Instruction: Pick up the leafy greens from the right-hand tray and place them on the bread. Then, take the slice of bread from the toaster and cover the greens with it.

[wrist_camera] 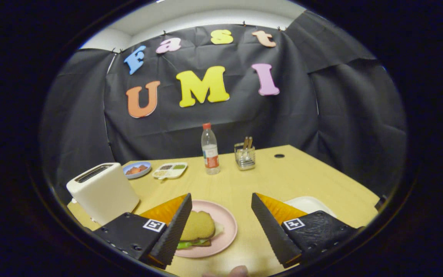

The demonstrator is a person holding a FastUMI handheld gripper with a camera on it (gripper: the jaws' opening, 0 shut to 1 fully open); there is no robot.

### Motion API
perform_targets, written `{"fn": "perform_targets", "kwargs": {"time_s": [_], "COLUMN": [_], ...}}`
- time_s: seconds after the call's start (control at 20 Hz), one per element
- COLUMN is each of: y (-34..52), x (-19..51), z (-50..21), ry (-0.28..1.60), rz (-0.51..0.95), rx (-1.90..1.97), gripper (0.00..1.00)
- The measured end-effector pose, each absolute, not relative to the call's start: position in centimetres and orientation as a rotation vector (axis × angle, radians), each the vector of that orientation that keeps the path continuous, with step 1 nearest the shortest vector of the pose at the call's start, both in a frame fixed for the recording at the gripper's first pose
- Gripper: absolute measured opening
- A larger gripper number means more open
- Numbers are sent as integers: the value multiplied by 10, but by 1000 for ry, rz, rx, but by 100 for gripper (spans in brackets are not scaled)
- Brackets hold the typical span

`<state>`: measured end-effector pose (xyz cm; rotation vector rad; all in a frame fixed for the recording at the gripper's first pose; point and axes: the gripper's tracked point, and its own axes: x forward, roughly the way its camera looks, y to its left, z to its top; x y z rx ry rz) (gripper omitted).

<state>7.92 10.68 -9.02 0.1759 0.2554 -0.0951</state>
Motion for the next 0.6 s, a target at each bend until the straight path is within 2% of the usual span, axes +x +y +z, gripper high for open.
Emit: {"fn": "perform_targets", "kwargs": {"time_s": [0.6], "y": [50], "x": [45], "z": [7], "ry": [0], "rz": [-149], "rx": [81], "gripper": [96]}}
